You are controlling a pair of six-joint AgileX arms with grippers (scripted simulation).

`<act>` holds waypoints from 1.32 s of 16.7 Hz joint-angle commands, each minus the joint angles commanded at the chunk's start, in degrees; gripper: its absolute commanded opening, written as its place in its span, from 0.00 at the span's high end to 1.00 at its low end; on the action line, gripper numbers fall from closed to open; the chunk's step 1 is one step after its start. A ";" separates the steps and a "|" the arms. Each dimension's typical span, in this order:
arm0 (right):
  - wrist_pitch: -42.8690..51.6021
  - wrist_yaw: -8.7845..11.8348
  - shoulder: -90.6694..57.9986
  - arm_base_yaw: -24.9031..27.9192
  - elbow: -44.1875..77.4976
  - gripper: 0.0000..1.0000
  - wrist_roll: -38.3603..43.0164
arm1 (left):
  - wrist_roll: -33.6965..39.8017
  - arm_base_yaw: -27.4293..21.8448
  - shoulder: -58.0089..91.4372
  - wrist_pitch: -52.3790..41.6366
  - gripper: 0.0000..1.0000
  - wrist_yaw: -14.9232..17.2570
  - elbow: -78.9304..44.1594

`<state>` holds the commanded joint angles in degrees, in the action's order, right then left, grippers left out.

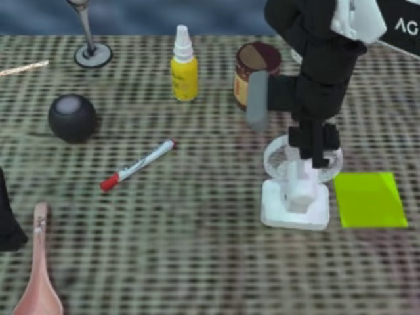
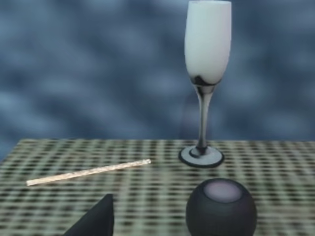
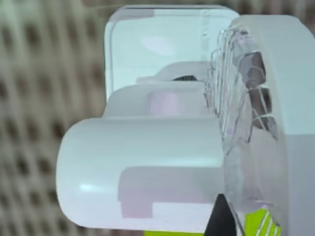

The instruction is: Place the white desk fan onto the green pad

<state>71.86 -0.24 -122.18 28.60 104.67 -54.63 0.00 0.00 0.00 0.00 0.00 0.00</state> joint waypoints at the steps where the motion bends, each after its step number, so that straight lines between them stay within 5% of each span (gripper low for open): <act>1: 0.81 0.02 -0.11 0.12 0.81 1.00 -0.11 | 0.00 0.00 0.00 0.00 0.00 0.00 0.00; 7: 10.85 0.00 -0.42 0.40 11.26 1.00 -0.05 | 0.00 0.00 0.00 0.00 0.00 0.00 0.00; 14: 11.33 -0.13 -0.47 0.14 11.24 1.00 1.24 | 0.00 0.00 0.00 0.00 0.00 0.00 0.00; 18: 11.51 -0.87 -0.75 -0.25 9.04 1.00 10.23 | 0.00 0.00 0.00 0.00 0.00 0.00 0.00; 22: 11.03 -1.84 0.09 -1.55 6.16 1.00 28.04 | 0.00 0.00 0.00 0.00 0.00 0.00 0.00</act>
<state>82.89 -2.08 -122.09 27.05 110.84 -26.59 0.00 0.00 0.00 0.00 0.00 0.00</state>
